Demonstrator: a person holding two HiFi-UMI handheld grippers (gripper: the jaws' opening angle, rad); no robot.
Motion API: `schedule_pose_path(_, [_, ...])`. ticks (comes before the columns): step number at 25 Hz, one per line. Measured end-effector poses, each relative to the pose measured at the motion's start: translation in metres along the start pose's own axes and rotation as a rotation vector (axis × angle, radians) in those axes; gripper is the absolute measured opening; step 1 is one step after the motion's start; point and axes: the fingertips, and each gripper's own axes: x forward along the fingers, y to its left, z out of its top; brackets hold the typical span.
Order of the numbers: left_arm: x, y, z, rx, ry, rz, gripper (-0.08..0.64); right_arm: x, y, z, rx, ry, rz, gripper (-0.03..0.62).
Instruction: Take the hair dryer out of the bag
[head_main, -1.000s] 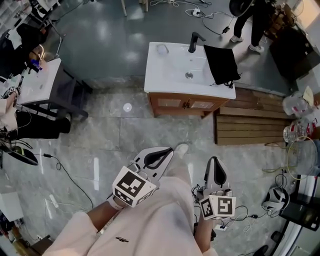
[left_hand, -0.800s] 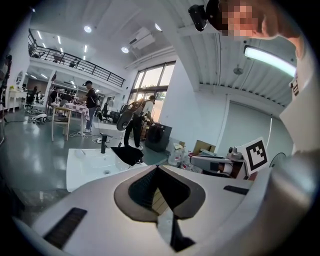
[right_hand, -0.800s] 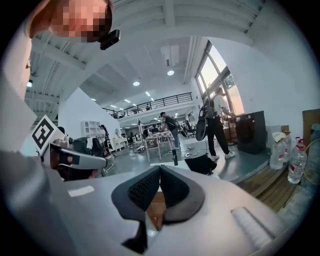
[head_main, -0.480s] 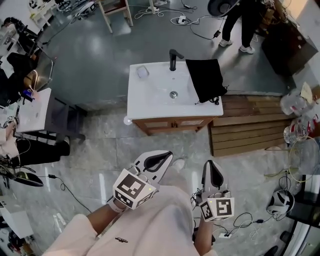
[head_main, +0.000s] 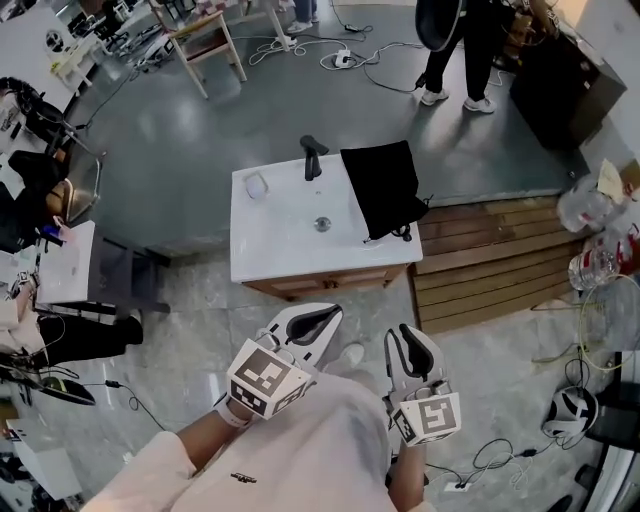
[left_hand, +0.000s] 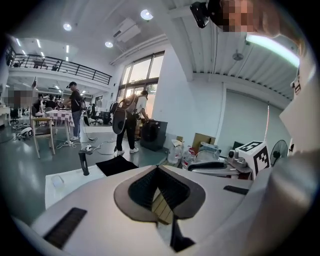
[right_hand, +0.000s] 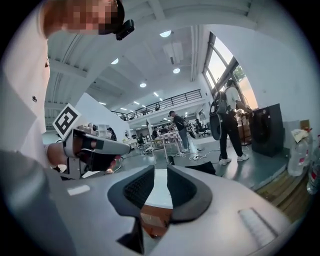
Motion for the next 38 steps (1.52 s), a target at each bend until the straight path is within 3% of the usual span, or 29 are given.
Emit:
schedule_pose_path(9, [0.054,-0.005,0.014,0.045,0.030,-0.030,0.008,0.004,-0.053,0.013,-0.016,-0.053,-0.085,0.083])
schedule_pose_path(11, [0.058,0.002,0.016,0.033,0.020,-0.021,0.008,0.010,-0.061,0.014,-0.018,-0.061,-0.113,0.083])
schedule_pose_path(16, [0.057,0.033,0.005,-0.031,0.035,-0.008,0.008,0.041,-0.049,0.013,-0.026,-0.022,-0.084,0.083])
schedule_pose_path(31, [0.122,0.098,0.033,-0.011,0.073,-0.133,0.008,0.122,-0.098,0.011,0.022,0.096,-0.195,0.081])
schedule_pose_path(38, [0.137,0.127,0.033,-0.008,0.097,-0.224,0.008,0.160,-0.098,-0.001,0.025,0.135,-0.260,0.083])
